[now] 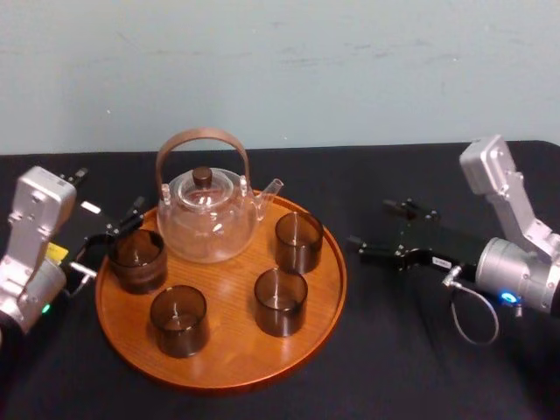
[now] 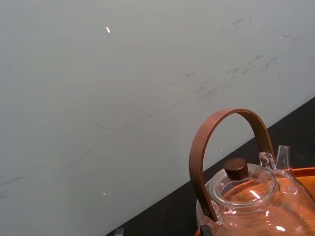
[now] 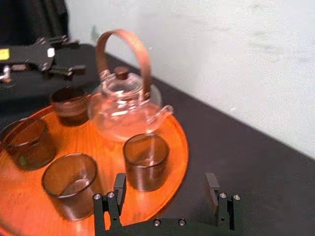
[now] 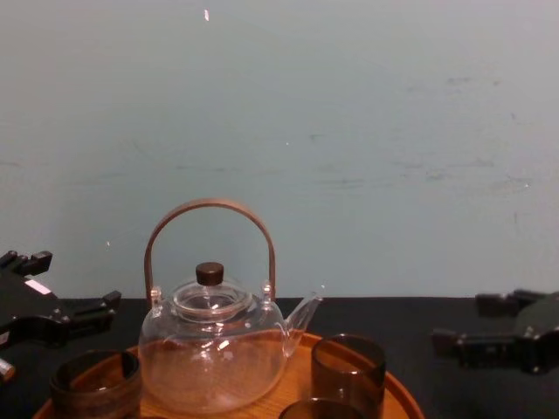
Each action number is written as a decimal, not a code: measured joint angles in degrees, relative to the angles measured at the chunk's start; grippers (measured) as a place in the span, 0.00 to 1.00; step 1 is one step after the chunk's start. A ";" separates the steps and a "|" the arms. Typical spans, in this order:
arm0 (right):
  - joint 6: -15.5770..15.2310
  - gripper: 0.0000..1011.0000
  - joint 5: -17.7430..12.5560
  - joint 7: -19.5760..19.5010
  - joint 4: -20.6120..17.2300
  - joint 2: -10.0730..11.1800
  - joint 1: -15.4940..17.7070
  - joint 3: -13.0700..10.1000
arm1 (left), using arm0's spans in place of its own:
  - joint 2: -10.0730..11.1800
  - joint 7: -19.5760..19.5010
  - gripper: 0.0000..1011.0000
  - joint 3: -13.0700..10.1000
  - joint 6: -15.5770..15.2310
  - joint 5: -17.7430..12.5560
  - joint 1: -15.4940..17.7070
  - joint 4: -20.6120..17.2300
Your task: Pick up the glass from the table and place it on the tray.
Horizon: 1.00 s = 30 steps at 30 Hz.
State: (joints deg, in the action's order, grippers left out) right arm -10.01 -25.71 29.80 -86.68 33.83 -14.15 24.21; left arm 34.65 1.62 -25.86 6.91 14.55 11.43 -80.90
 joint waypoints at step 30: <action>4.21 0.99 5.20 -19.24 -0.39 -9.10 7.61 -9.04 | 0.00 0.00 0.99 0.00 0.00 0.00 0.00 0.00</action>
State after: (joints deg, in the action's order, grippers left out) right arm -5.80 -20.51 10.57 -87.07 24.72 -6.54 15.17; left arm 34.64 1.62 -25.86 6.91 14.55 11.43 -80.90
